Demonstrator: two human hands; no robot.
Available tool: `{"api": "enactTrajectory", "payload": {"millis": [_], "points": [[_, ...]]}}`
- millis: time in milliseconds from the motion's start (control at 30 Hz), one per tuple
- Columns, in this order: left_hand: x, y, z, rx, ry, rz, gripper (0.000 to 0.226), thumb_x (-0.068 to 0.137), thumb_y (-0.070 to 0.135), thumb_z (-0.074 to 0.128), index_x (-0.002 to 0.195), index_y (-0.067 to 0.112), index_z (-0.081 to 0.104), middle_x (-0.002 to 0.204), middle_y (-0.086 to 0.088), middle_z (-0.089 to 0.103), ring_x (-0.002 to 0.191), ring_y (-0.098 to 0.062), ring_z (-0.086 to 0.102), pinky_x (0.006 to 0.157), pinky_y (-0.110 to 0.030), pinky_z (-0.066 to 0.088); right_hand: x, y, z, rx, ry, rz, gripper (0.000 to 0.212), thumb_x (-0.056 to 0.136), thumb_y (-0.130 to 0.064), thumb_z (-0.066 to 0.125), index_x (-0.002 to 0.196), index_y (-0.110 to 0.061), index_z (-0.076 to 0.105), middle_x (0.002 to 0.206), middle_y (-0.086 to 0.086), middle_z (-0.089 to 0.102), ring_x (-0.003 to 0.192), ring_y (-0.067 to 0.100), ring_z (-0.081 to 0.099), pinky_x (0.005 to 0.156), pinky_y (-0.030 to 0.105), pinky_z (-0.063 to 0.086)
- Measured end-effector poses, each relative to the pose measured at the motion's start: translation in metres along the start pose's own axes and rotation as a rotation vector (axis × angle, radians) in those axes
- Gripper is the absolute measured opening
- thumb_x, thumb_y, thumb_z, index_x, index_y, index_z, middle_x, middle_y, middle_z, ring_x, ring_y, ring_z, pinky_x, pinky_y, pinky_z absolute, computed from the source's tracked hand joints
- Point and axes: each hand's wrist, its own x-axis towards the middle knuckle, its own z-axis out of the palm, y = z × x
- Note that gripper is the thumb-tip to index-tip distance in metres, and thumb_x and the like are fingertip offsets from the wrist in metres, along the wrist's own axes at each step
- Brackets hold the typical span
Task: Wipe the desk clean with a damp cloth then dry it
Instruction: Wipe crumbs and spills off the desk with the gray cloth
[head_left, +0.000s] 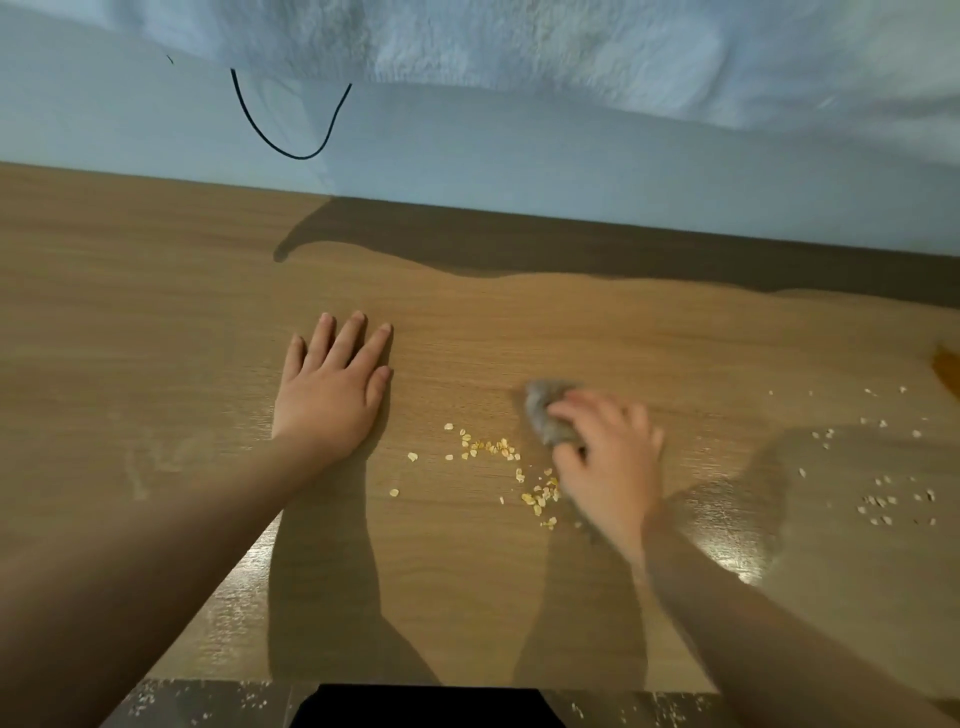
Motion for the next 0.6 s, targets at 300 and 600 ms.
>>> {"api": "enactTrajectory", "payload": {"millis": [300, 600], "points": [[-0.052, -0.014, 0.008, -0.011, 0.058, 0.128, 0.059, 0.093, 0.046, 0.012, 0.144, 0.024, 0.032, 0.150, -0.001, 0.032, 0.141, -0.023, 0.018, 0.113, -0.039, 0.007, -0.003, 0.046, -0.017, -0.097, 0.196, 0.363, 0.039, 0.086, -0.026, 0.046, 0.123, -0.023, 0.059, 0.130, 0.002, 0.056, 0.106, 0.030, 0.042, 0.087, 0.040, 0.030], [-0.061, -0.004, 0.014, -0.027, 0.103, 0.034, 0.059, 0.092, 0.042, 0.013, 0.141, 0.022, 0.039, 0.147, -0.004, 0.038, 0.140, -0.026, 0.024, 0.113, -0.042, 0.014, -0.059, -0.064, 0.022, 0.042, 0.133, -0.028, 0.045, 0.072, -0.030, 0.039, 0.110, -0.025, 0.064, 0.112, -0.007, 0.061, 0.097, 0.016, 0.044, 0.076, 0.039, 0.044]]}}
